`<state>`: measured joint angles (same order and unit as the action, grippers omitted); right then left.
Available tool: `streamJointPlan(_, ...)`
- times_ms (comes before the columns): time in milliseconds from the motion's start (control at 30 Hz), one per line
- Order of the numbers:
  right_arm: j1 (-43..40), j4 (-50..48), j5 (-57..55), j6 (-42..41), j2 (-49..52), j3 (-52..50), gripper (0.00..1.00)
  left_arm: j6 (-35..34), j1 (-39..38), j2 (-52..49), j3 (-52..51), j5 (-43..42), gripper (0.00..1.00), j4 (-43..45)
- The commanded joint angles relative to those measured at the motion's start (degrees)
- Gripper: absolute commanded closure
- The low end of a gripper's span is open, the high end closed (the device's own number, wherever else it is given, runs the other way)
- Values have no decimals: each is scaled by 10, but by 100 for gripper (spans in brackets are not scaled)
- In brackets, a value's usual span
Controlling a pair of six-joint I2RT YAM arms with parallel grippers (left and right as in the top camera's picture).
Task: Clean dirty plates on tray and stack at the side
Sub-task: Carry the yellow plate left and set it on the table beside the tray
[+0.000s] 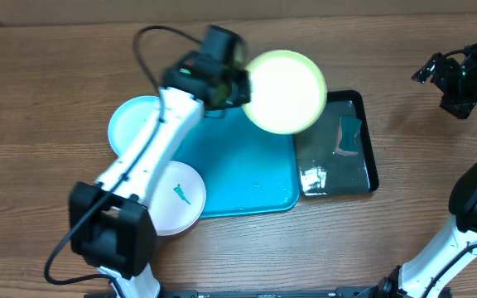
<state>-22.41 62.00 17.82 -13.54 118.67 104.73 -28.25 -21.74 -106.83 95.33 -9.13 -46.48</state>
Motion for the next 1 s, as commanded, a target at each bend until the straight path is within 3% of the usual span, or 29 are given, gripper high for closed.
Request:
streamJointPlan(0, -1, -2, 7, -4, -16, 10, 0, -18, 53, 17, 12, -71, 96, -20)
streamJointPlan(367, -1, -2, 7, -4, -16, 10, 0, -18, 181, 17, 12, 51, 96, -84)
streamJointPlan(800, -1, -2, 7, -4, -16, 10, 0, -43, 252, 17, 12, 229, 96, -57)
streamJointPlan(967, -1, -2, 7, -4, -16, 10, 0, -50, 281, 17, 12, 257, 96, -18)
